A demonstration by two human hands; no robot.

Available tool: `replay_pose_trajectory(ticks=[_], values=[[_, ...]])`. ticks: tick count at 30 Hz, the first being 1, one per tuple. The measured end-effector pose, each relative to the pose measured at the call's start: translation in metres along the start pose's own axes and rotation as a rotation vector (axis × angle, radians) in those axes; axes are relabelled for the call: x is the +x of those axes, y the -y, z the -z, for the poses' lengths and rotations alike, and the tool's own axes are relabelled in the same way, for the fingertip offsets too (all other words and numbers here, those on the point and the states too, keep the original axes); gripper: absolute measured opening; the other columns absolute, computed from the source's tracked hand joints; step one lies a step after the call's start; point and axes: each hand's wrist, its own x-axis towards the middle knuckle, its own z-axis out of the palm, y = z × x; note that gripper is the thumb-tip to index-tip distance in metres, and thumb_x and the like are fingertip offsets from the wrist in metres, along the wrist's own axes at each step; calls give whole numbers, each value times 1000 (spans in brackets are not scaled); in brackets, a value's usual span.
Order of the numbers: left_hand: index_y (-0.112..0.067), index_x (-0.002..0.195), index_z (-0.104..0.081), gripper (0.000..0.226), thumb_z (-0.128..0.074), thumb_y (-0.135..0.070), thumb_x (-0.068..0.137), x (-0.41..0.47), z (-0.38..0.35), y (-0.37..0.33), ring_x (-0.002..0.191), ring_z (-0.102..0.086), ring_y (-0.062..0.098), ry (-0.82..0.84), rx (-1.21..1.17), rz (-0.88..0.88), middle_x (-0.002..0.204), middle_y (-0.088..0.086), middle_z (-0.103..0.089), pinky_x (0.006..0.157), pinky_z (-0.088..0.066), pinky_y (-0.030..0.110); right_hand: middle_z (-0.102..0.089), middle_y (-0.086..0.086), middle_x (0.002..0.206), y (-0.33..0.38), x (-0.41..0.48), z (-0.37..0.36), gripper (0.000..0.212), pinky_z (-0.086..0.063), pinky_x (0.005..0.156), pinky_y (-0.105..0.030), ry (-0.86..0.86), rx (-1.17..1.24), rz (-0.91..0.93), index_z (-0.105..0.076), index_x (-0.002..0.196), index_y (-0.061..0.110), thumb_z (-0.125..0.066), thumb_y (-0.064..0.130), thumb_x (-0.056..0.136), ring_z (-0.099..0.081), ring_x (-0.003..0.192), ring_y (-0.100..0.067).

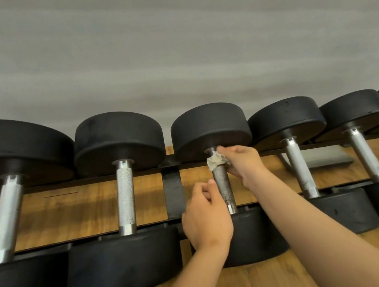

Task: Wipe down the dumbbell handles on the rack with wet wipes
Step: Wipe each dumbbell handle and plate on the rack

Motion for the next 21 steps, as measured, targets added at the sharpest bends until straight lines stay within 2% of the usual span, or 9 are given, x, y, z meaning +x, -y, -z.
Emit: replay_pose_trajectory(ticks=[2, 5, 7, 9, 13, 15, 17, 18, 21], values=[[-34, 84, -51, 32, -29, -52, 100, 1, 1, -2, 74, -60, 5, 10, 3, 1, 81, -13, -64, 69, -47, 29, -70, 1, 92, -2, -3, 5, 5, -51, 84, -27, 50, -96, 75, -67, 88, 19, -67, 23, 91, -64, 95, -15], [-34, 83, -51, 32, -29, -52, 100, 1, 2, -2, 73, -59, 4, 20, 18, -1, 79, -12, -63, 64, -42, 27, -64, 9, 89, -1, -2, 6, 19, -41, 65, -16, 46, -269, 166, -64, 101, 15, -74, 19, 85, -59, 83, -4], [-35, 82, -50, 33, -29, -52, 100, 0, 2, -3, 72, -59, 5, 23, 18, 3, 78, -12, -64, 64, -43, 28, -67, 4, 90, -3, 3, 0, 23, -44, 66, -19, -38, -288, 171, -67, 101, 11, -76, 22, 83, -62, 85, -8], [-34, 82, -50, 32, -30, -52, 100, 0, 2, -4, 71, -60, 5, 17, 19, 9, 77, -11, -64, 64, -44, 28, -70, -3, 93, -7, 5, -7, 28, -49, 73, -27, -98, -214, 98, -67, 99, 9, -76, 30, 83, -65, 91, -18], [-32, 88, -55, 34, -30, -50, 101, -1, 4, -6, 69, -57, 1, 8, 30, 20, 77, -11, -64, 56, -36, 23, -66, -4, 96, -9, 3, -10, 38, -47, 67, -26, -49, -258, 67, -61, 103, 11, -76, 38, 81, -62, 90, -18], [-30, 88, -55, 35, -29, -50, 101, -1, 5, -6, 68, -57, 2, 6, 20, 26, 77, -10, -64, 54, -34, 22, -63, -1, 93, -8, 4, -8, 31, -43, 63, -23, -52, -267, 105, -60, 100, 13, -75, 34, 83, -60, 86, -15], [-30, 87, -55, 36, -30, -51, 101, -2, 4, -5, 67, -57, 2, 2, 21, 28, 77, -10, -64, 53, -33, 21, -61, 0, 82, -7, 3, -6, 17, -40, 58, -22, -88, -212, 140, -60, 86, 13, -67, 28, 91, -57, 77, -13], [-30, 86, -55, 36, -30, -51, 101, -2, 4, -5, 66, -57, 1, 0, 24, 27, 77, -10, -64, 53, -33, 21, -60, 0, 78, -7, 2, -5, 19, -39, 58, -22, -106, -200, 157, -59, 80, 13, -64, 26, 93, -56, 74, -13], [-29, 85, -54, 37, -29, -51, 101, -2, 5, -6, 66, -56, 2, 6, 27, 27, 77, -9, -64, 53, -33, 23, -64, 0, 86, -6, 0, -3, 17, -45, 68, -25, -62, -219, 152, -61, 83, 15, -70, 27, 88, -59, 82, -13]])
